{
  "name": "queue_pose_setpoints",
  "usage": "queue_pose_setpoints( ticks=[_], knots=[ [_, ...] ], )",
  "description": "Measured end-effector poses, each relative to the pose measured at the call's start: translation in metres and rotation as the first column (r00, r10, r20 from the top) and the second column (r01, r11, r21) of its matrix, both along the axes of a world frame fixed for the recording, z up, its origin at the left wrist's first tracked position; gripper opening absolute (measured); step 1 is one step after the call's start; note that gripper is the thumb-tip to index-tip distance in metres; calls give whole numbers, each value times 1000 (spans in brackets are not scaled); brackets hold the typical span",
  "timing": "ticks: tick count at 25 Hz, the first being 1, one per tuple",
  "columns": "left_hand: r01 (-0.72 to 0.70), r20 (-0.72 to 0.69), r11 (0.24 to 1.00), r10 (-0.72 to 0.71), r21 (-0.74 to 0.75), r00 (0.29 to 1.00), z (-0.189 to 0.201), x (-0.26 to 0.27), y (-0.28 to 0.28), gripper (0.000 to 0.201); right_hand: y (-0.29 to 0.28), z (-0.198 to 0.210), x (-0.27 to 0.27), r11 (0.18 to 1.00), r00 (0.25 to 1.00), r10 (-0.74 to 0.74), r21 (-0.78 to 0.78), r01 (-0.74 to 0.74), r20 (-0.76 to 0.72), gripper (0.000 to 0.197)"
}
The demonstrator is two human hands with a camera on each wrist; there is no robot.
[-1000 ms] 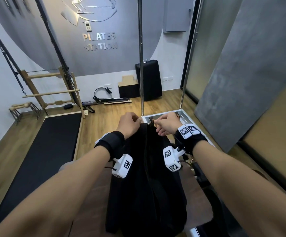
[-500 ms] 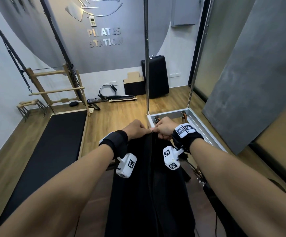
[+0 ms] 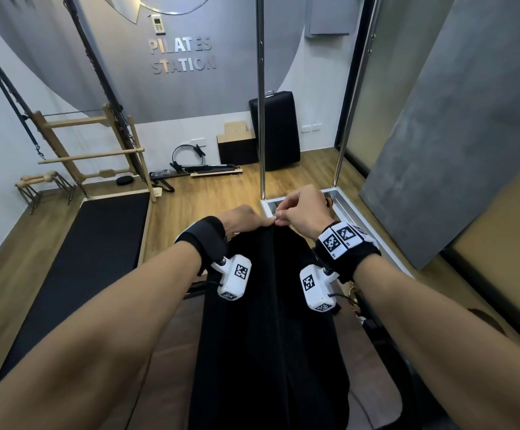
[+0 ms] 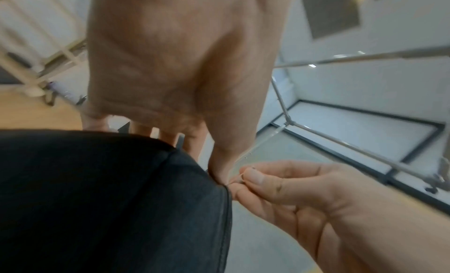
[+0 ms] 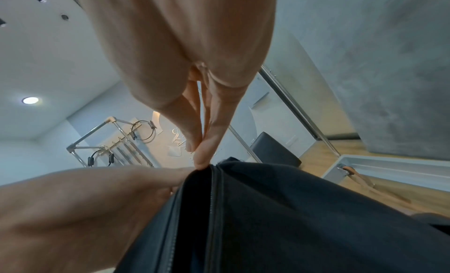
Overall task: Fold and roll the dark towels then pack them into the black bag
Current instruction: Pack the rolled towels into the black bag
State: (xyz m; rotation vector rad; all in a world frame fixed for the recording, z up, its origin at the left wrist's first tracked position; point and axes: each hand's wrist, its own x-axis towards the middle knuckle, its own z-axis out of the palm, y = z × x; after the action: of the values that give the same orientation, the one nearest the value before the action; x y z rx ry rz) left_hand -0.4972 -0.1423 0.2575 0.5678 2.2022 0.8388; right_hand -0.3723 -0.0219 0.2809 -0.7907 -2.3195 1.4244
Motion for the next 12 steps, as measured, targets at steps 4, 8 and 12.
queue_pose_setpoints(
  ticks=[4, 8, 12],
  knots=[
    [-161, 52, 974, 155, 157, 987, -4, 14, 5, 27, -17, -7, 16, 969, 1000, 11, 247, -14, 11, 9],
    [-189, -109, 967, 209, 173, 972, -18, 22, 11, 33, -31, -14, 40, 954, 998, 53, 297, -45, -18, 14],
    [-180, -287, 976, 209, 122, 935, -23, 26, 9, 33, -50, -16, 73, 948, 992, 119, 301, -104, -31, 16]
  ],
)
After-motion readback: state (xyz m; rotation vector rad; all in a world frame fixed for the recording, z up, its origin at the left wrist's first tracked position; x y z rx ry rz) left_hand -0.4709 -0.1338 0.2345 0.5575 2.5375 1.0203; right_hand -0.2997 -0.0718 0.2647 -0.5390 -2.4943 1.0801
